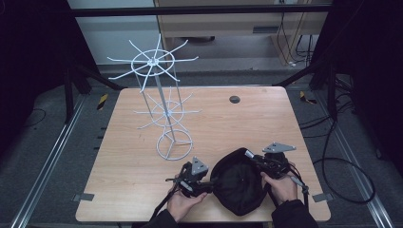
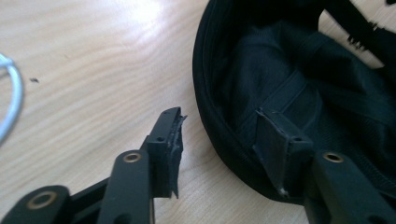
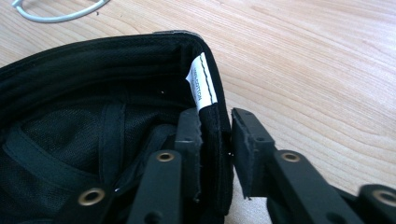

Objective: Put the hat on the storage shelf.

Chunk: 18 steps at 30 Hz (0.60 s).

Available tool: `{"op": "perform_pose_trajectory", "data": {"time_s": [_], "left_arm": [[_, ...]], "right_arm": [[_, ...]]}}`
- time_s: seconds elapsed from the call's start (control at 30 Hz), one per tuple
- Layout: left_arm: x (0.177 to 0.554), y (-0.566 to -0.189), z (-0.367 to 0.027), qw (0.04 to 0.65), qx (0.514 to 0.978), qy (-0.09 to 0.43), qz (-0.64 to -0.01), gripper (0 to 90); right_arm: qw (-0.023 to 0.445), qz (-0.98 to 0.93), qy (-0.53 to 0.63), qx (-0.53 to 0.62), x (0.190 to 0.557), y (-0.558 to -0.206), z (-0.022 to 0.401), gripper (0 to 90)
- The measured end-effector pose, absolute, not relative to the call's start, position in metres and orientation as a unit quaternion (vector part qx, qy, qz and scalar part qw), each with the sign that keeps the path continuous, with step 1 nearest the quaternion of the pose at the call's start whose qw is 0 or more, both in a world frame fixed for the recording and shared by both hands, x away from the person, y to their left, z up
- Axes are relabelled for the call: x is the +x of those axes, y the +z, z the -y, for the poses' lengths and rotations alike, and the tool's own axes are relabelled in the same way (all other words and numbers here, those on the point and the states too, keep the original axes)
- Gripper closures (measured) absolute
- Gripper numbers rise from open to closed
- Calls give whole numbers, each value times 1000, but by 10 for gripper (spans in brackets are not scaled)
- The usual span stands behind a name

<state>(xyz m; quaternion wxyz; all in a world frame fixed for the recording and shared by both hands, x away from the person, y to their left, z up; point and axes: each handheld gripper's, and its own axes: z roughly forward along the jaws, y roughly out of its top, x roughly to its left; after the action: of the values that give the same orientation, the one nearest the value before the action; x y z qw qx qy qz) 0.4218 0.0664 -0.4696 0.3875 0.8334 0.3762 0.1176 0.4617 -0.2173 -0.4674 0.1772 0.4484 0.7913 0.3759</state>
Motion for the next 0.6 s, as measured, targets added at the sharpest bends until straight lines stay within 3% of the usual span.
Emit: {"op": "perform_pose_trajectory", "data": {"time_s": [0.33,0.6], "left_arm": [[436,-479,-62,367,834,103,-399,712],[457,-470,-65,397,803,142,-420,802]], "right_arm": [[179,-791,374,450,463,-459,214,807],[206,-757,438,439,454,-434,217,815]]}}
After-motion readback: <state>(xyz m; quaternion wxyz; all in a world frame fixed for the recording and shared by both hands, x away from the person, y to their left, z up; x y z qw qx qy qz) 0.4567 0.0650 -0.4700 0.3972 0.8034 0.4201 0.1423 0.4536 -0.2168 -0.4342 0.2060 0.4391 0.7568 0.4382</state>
